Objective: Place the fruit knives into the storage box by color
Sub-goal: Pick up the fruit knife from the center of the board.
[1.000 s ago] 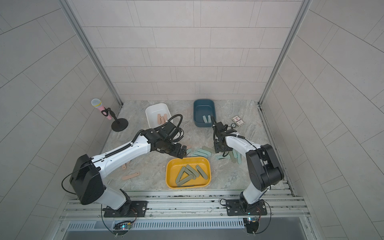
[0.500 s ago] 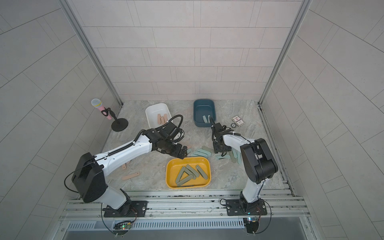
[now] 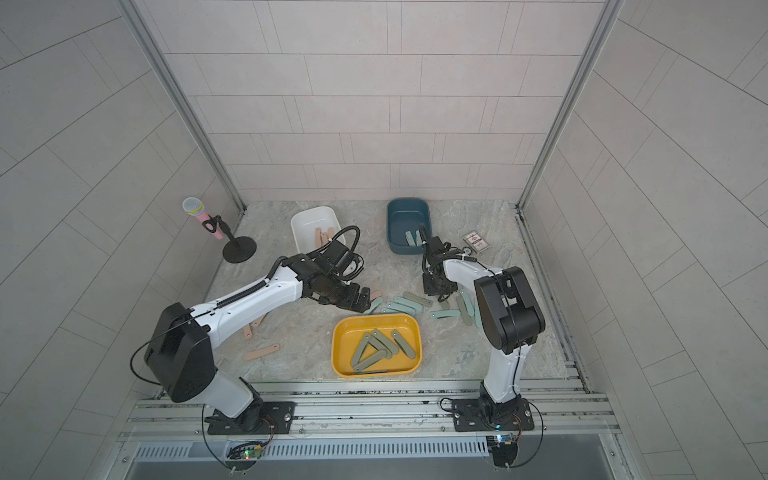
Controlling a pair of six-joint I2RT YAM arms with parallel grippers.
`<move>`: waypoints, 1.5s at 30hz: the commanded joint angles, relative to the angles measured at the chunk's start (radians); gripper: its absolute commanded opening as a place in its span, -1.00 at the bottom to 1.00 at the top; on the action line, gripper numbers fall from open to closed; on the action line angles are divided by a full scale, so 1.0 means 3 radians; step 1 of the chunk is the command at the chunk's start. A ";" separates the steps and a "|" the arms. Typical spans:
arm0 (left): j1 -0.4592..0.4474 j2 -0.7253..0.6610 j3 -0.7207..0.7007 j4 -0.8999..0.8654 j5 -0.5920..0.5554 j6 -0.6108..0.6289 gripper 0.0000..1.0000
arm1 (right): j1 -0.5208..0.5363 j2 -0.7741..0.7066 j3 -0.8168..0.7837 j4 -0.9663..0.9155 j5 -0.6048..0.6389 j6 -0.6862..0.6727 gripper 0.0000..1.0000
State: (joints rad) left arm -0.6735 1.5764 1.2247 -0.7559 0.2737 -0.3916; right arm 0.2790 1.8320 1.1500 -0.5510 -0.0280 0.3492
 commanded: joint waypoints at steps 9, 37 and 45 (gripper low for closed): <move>0.0029 -0.0027 -0.0063 0.0024 0.0048 0.0021 1.00 | -0.0092 0.0209 0.0153 -0.0349 0.0143 0.0124 -0.48; 0.0041 -0.0078 -0.0129 0.0011 0.0007 0.0021 1.00 | -0.0107 0.0014 -0.0171 -0.0379 -0.0210 0.0267 -0.41; 0.0091 0.0026 -0.0048 -0.0025 0.0014 0.0028 1.00 | -0.0117 -0.0163 0.0054 -0.0566 -0.0066 0.0249 -0.56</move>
State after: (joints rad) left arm -0.6563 1.5753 1.1904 -0.7387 0.2882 -0.3920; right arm 0.2478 1.7935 1.1324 -0.6739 -0.0814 0.4202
